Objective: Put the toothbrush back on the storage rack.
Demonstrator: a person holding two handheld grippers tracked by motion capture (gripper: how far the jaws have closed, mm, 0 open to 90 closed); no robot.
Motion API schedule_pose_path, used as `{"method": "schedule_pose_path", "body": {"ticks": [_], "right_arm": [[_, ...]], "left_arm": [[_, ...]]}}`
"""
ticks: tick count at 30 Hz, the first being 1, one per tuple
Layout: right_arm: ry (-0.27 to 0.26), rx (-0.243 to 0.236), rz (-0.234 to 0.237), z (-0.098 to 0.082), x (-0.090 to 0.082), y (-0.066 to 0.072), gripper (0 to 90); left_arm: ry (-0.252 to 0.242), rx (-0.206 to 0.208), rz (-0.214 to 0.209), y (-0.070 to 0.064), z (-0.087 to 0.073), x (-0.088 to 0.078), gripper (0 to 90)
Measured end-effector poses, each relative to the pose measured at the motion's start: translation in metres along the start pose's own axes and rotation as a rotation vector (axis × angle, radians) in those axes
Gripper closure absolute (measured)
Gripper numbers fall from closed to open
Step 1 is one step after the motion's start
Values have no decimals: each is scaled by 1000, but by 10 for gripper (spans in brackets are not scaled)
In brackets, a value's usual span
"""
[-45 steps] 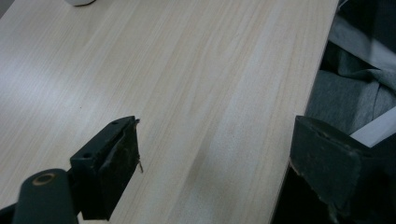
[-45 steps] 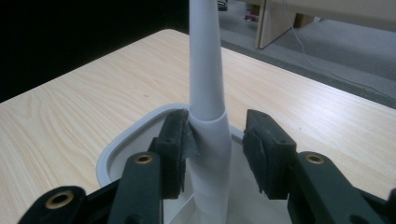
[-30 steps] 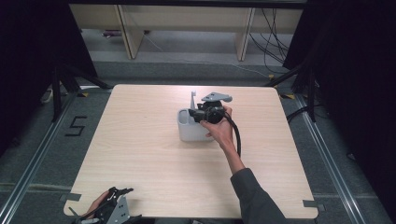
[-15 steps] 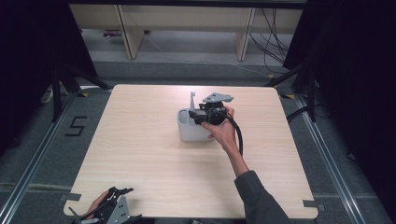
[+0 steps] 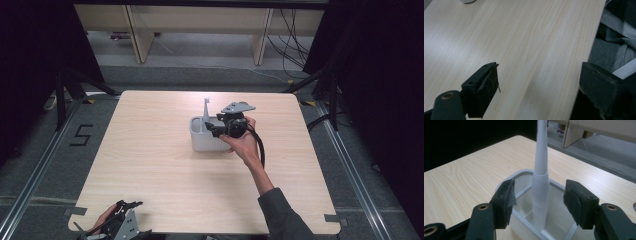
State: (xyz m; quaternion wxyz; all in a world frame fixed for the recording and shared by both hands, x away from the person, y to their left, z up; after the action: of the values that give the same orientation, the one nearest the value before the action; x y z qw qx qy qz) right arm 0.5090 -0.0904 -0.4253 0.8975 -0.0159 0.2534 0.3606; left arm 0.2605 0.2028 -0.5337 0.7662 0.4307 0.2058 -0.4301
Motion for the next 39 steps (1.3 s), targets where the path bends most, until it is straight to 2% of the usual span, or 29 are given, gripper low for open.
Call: {"method": "schedule_pose_path", "body": {"ticks": [1,2,3,5,6,7,9,11,12,13,14,17,18,19,22,23,26,33,34,35,36,37,38,39], "right_arm": [[6,-13,-12,0,-2,-1,416],[6,4,-6,-1,-3,1,413],[4,-16,-19,-1,-6,-1,407],[2,-8,-5,-1,-7,0,404],[9,18,-9,-3,-10,2,396],[5,-6,-1,-3,-11,1,392],[6,5,-9,-4,-13,2,388],[16,-6,-11,-7,-16,2,382],[7,17,-8,-10,-19,3,377],[7,17,-8,-10,-19,3,377],[13,-5,-10,-12,-22,2,372],[6,5,-8,-14,-24,4,372],[18,-17,-18,-15,-27,4,369],[10,0,-21,-15,-27,6,369],[10,-25,-17,-17,-29,7,363],[21,-22,-6,-18,-30,8,357],[33,-30,-21,-19,-33,9,350],[22,-39,-19,-21,-42,8,332],[17,-17,-25,-22,-42,10,329],[19,-29,-22,-23,-42,10,325],[31,-33,-21,-24,-44,10,324],[36,-25,-22,-25,-44,11,324],[35,-48,-11,-26,-44,11,320],[35,-48,-11,-26,-44,11,320]], "left_arm": [[-5,-2,0,0,0,0,152],[1,-1,-9,-1,0,0,152],[1,-1,-9,-1,0,0,152],[-3,-4,-7,-1,0,0,152],[5,0,-13,-1,0,0,151],[6,0,-14,-1,0,0,152],[-4,-3,-7,-1,0,0,152],[-10,-4,-4,-1,0,1,152],[-1,-4,-7,-1,0,0,152],[-1,-4,-7,-1,0,0,152],[6,1,-14,-1,0,0,152],[6,3,-14,-1,0,0,152],[-7,-2,-5,-1,1,0,152],[-7,-2,-5,-1,1,0,152],[1,2,-11,-1,1,-1,152],[-9,-1,-4,-1,1,-1,152],[-6,1,-4,-1,2,0,152],[-2,7,-6,-1,2,-1,152],[-17,-6,-5,-2,2,0,152],[-21,-5,-6,-2,2,0,152],[-5,7,-1,-1,2,-1,152],[-10,4,-6,-1,2,-1,152],[-7,3,-3,-1,2,-1,152],[-7,3,-3,-1,2,-1,152]]}}
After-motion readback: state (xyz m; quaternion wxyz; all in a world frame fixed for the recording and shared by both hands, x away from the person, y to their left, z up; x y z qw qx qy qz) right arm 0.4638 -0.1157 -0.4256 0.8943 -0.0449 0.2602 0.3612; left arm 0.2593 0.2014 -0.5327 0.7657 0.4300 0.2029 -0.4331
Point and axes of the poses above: each handheld gripper's, and its own axes: x roughly forward along the jaws, z roughly out of its top, y roughly to its left, the point moved 4 cm from there along x, roughly forward along the jaws, and after that the axes turned 8 degrees about x, right-handed, at the moved point
